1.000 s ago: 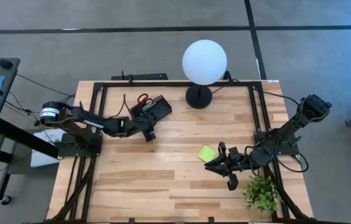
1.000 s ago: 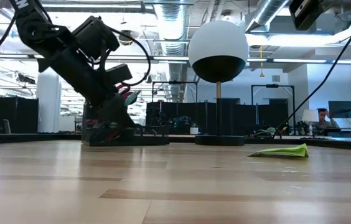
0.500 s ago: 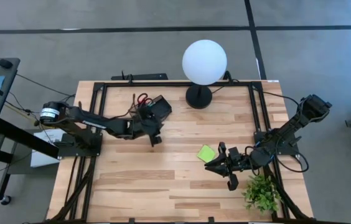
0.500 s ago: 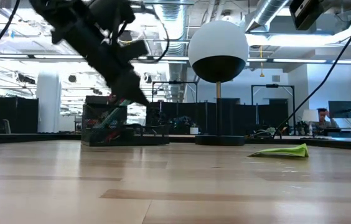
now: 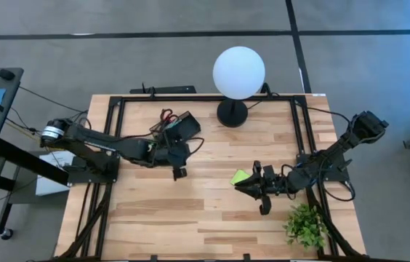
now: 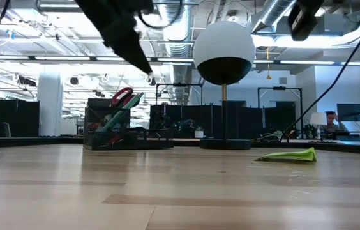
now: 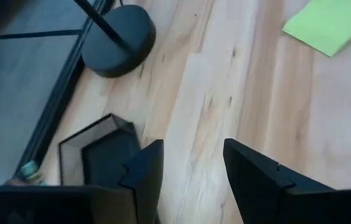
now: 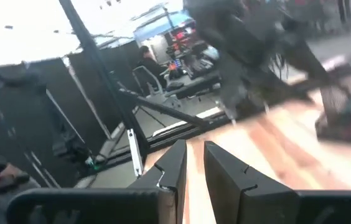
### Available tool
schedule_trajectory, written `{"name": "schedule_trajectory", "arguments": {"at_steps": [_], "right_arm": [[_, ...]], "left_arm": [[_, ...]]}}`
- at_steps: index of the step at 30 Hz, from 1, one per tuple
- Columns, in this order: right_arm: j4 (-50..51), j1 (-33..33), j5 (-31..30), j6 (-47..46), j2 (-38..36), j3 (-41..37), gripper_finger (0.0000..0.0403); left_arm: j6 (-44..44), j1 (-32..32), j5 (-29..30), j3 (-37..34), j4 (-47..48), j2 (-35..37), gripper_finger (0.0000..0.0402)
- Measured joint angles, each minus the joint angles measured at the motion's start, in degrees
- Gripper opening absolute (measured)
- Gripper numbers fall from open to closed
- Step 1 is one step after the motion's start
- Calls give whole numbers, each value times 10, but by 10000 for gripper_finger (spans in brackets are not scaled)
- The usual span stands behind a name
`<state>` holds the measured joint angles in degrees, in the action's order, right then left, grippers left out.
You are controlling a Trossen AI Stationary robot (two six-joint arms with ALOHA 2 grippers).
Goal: Pick and place office supplies into organizer
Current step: Put the green sticky note into the black desk organizer
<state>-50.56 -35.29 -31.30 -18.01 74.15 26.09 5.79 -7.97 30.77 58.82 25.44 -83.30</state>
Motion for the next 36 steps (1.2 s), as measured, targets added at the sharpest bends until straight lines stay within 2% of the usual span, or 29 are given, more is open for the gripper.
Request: {"name": "schedule_trajectory", "arguments": {"at_steps": [3, 7, 14, 22, 26, 28, 32, 36], "right_arm": [[36, 11, 4, -79, 0, 0, 49], [122, 8, 56, -132, 0, 0, 47], [323, -27, 66, -118, 0, 0, 27], [547, 11, 59, -344, 0, 0, 13], [603, 53, 61, -439, 0, 0, 19], [604, 76, 84, -469, 0, 0, 25], [612, 119, 172, -421, 0, 7, 43], [613, 151, 243, -425, 0, 7, 55]], "left_arm": [[1, -20, 24, 0, 26, 35, 165], [44, -47, 77, 0, 108, 99, 165], [161, -97, 156, 0, 234, 204, 164], [250, -142, 190, 0, 313, 253, 164], [268, -151, 195, 0, 321, 253, 164], [268, -154, 194, 0, 321, 252, 164], [268, -162, 194, 0, 322, 252, 164], [268, -168, 195, 0, 322, 252, 164]]}}
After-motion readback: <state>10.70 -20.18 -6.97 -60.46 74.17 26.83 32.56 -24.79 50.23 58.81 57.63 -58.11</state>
